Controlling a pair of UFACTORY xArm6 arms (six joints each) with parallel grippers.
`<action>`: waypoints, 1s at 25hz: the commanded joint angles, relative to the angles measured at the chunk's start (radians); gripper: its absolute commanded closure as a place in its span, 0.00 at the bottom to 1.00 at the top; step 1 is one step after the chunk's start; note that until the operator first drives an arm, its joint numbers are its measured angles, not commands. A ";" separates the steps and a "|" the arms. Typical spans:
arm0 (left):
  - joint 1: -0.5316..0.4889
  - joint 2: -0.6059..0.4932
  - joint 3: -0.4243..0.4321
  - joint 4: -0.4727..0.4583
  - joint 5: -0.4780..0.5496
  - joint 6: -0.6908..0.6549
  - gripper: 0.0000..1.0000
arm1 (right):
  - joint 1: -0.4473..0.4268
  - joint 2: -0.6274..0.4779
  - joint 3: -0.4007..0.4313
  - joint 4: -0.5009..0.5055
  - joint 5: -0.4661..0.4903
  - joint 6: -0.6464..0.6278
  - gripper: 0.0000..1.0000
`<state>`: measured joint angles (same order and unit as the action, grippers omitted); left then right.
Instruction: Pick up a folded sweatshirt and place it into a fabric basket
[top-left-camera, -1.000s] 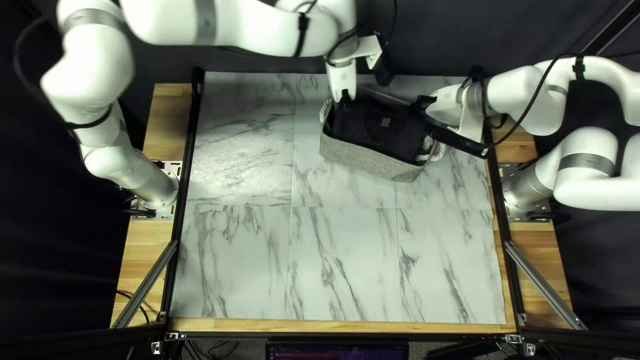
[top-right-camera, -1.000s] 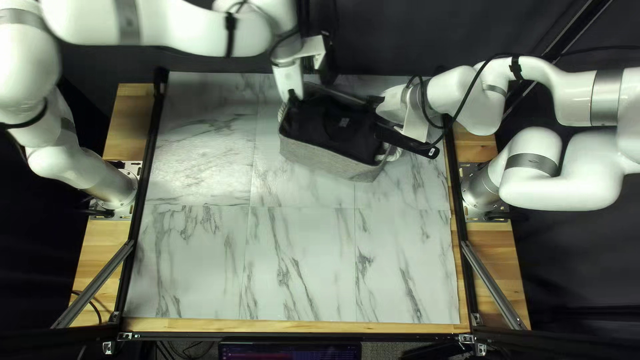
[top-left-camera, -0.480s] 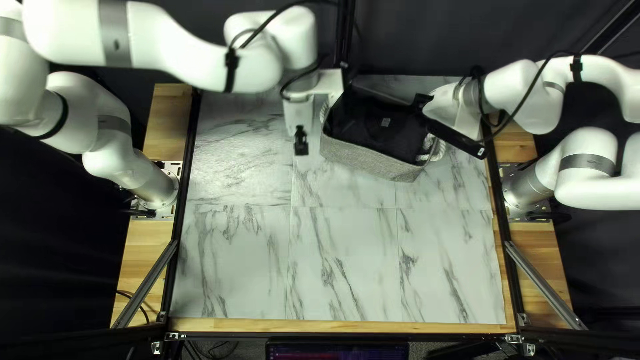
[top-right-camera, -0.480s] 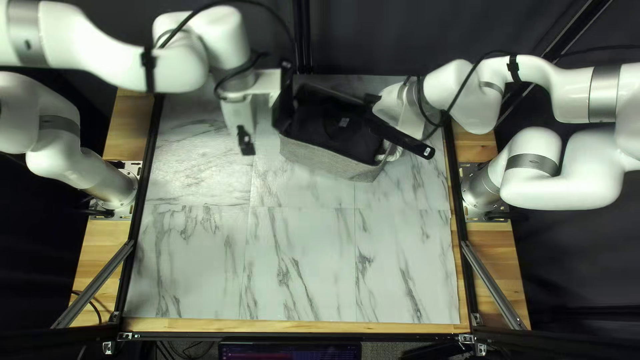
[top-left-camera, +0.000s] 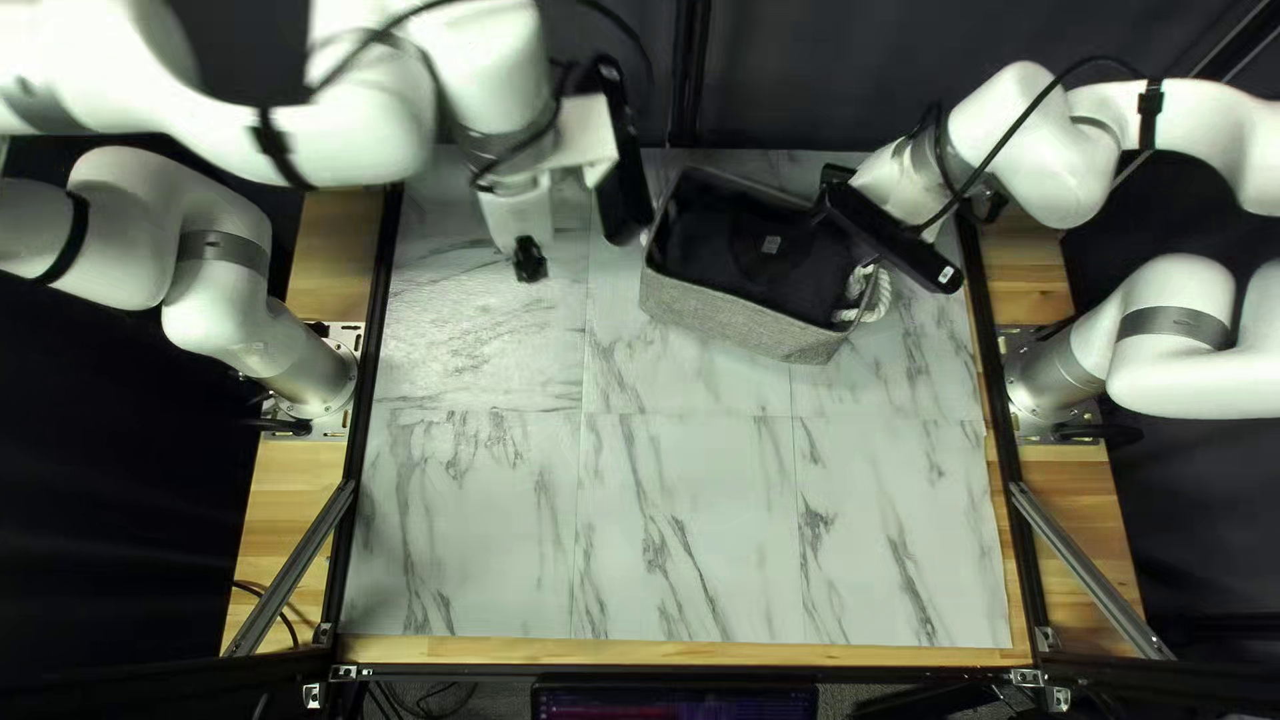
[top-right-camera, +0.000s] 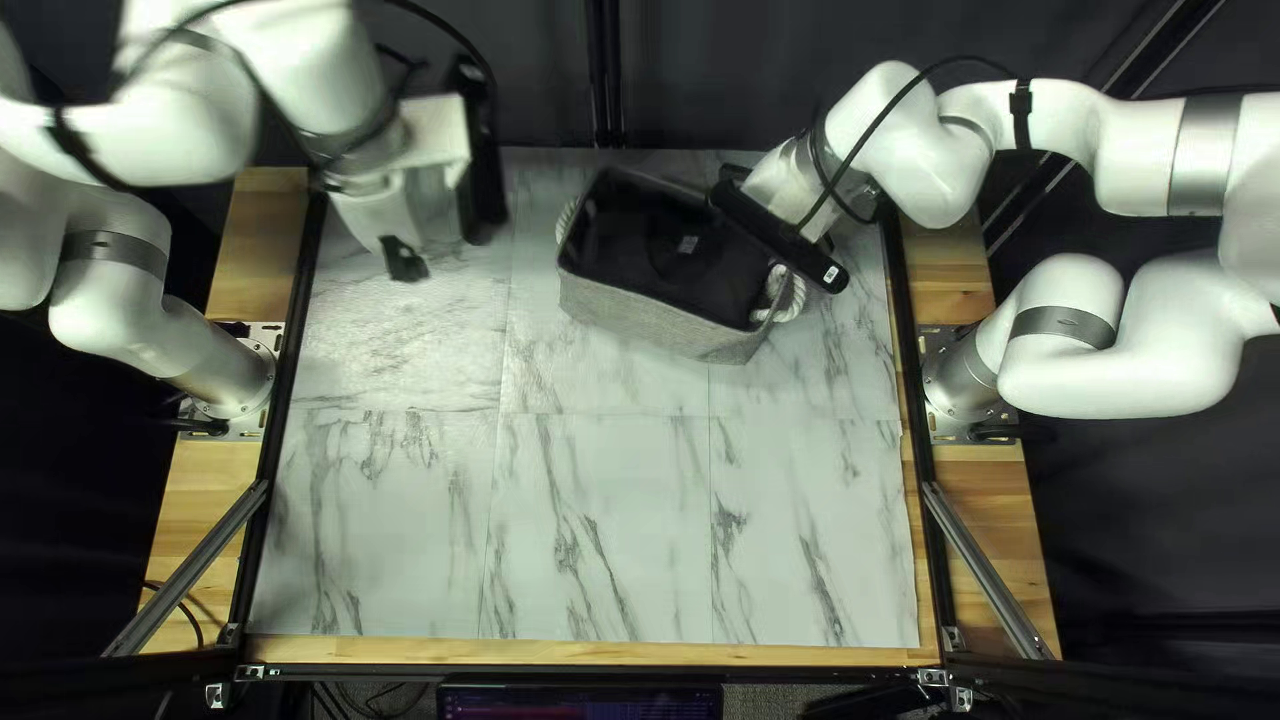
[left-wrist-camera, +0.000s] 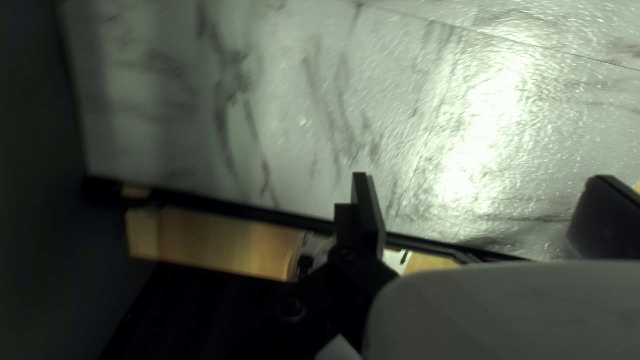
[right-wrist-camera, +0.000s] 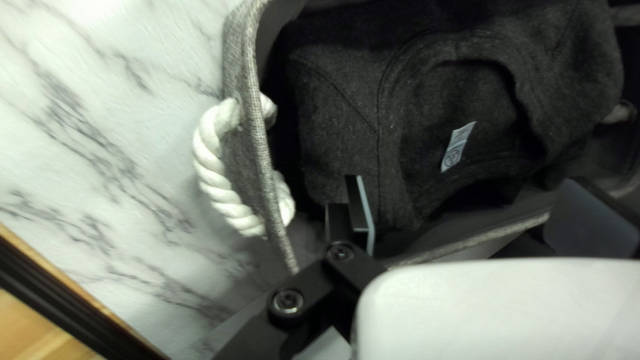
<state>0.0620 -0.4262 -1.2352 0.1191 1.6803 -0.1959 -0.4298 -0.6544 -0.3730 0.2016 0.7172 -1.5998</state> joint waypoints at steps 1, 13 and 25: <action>-0.016 0.001 -0.024 0.018 0.026 -0.020 0.00 | -0.002 0.005 -0.026 0.018 0.042 0.006 0.00; -0.016 0.001 -0.024 0.018 0.026 -0.020 0.00 | 0.004 0.312 -0.277 -0.038 0.121 -0.028 0.00; -0.016 0.001 -0.024 0.018 0.026 -0.020 0.00 | -0.062 0.530 -0.311 -0.061 0.053 -0.265 0.00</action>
<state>0.0457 -0.4255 -1.2597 0.1373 1.7063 -0.2163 -0.4704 -0.1211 -0.7229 0.1363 0.7906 -1.8161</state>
